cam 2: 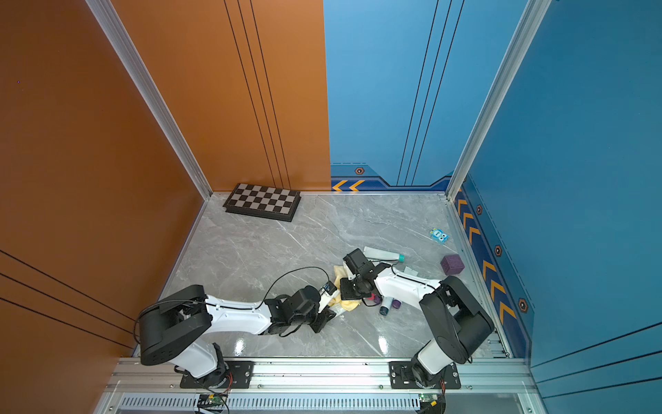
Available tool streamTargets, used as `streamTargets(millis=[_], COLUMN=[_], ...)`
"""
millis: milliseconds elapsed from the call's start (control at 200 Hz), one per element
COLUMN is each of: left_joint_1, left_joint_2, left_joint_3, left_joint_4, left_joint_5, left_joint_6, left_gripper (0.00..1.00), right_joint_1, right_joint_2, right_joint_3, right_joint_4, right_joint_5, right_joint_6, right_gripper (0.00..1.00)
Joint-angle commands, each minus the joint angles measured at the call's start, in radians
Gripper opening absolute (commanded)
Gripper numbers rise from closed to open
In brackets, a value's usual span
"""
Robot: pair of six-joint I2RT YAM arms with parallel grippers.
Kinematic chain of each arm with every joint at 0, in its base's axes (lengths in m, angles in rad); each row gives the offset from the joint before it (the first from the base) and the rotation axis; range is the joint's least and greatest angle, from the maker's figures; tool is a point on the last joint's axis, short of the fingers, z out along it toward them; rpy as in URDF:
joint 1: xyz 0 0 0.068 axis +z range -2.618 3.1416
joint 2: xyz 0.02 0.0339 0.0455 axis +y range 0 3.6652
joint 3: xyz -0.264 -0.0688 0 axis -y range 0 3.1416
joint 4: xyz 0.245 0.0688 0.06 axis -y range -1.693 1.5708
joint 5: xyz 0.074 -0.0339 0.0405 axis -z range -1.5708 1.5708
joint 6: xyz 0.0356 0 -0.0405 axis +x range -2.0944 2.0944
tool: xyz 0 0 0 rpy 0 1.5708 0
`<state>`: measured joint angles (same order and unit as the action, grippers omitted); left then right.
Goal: Wipe the surface of the toothpaste tube
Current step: Wipe the dirt from the toothpaste tube.
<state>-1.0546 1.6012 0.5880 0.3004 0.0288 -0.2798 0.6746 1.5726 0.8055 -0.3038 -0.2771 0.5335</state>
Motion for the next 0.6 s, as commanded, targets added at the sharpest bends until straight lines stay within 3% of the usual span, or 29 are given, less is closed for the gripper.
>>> streamTargets(millis=[0, 130, 325, 395, 525, 596], left_joint_1=[0.002, 0.008, 0.019, 0.022, 0.025, 0.025], left_joint_2=[0.057, 0.053, 0.043, 0.036, 0.046, 0.068], left_joint_3=[-0.034, -0.039, -0.052, -0.058, -0.07, -0.06], left_joint_4=[-0.128, -0.128, -0.127, -0.127, -0.092, -0.092], left_joint_5=[0.003, -0.003, -0.018, -0.023, -0.023, -0.015], left_joint_6=[0.016, 0.015, 0.007, 0.007, 0.008, 0.015], left_gripper=[0.0, 0.0, 0.0, 0.0, 0.0, 0.0], right_joint_1=[0.08, 0.1, 0.058, 0.058, 0.042, -0.005], right_joint_2=[0.044, 0.052, -0.035, -0.095, -0.176, -0.21], right_joint_3=[-0.054, -0.083, -0.13, -0.125, -0.137, -0.155], right_joint_4=[-0.048, -0.054, -0.189, -0.27, -0.279, -0.25], right_joint_5=[-0.132, -0.122, 0.091, 0.237, 0.22, 0.141], right_joint_6=[0.043, 0.039, -0.009, -0.001, 0.011, 0.014], right_gripper=[0.0, 0.0, 0.0, 0.0, 0.0, 0.0])
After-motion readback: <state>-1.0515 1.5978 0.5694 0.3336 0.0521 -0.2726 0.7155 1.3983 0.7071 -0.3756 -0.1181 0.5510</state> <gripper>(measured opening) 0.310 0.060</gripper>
